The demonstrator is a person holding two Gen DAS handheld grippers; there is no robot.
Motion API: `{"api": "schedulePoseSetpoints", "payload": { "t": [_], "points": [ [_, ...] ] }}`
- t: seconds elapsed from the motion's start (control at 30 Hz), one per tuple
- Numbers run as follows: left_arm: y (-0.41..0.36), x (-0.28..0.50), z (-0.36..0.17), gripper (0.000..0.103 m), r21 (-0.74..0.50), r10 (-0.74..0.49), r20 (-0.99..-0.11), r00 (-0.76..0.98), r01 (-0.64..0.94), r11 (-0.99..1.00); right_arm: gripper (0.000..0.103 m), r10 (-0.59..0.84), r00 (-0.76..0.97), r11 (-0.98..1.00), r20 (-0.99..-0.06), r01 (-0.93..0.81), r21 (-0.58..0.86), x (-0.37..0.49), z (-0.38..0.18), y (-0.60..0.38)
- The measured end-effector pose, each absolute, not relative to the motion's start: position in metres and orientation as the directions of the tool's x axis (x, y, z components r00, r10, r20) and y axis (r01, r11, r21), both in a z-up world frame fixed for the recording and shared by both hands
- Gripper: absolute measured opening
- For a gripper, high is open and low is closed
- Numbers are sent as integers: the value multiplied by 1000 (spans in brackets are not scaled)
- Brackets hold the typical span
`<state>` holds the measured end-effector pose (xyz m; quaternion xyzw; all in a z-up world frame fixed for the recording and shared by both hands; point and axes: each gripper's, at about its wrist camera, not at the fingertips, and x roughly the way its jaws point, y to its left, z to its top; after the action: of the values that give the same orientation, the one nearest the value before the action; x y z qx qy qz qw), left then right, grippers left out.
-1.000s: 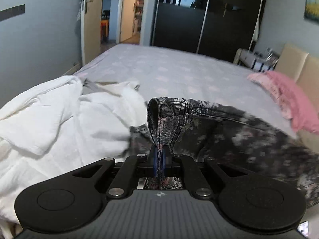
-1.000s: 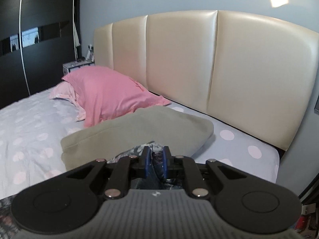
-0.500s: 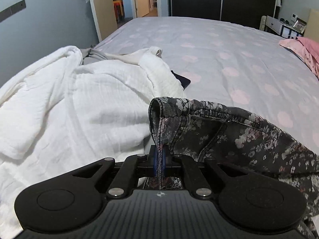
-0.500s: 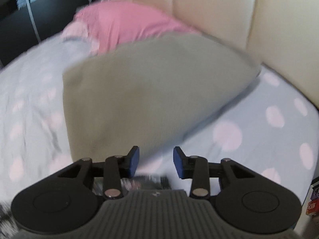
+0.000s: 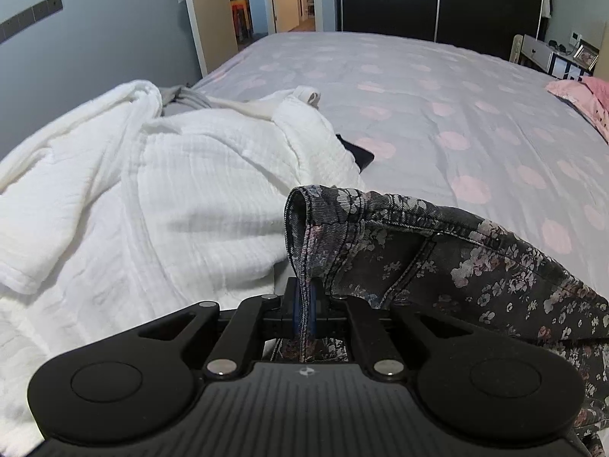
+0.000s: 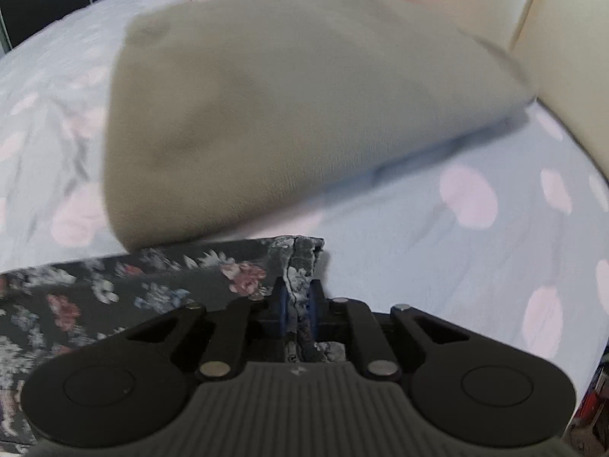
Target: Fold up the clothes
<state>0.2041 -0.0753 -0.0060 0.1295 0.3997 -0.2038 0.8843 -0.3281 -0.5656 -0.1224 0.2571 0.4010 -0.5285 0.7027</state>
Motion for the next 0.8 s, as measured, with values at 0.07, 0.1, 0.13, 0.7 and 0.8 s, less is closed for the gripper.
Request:
{"api": "schedulePoseSetpoints", "payload": {
  "t": [0.07,0.1,0.13,0.7,0.8],
  "points": [
    [-71,202,-1,3,54,-267,-753,602,460,886,11,-559,152,304,-815,952,-31,-335,-104,-559],
    [-69,202,2,3,50,-270,-750,604,459,887,11,-576,172,299,-799,954,-10,-340,-93,-555],
    [-67,202,4,3,46,-273,-748,605,457,888,11,-593,192,295,-782,955,10,-344,-83,-551],
    [-111,225,-5,20,126,-290,-725,625,535,835,16,-750,136,241,-647,967,-76,-251,-32,-612],
    [-115,214,-9,21,172,-284,-733,618,572,802,25,-737,132,258,-663,962,-95,-241,-43,-608]
  ]
}}
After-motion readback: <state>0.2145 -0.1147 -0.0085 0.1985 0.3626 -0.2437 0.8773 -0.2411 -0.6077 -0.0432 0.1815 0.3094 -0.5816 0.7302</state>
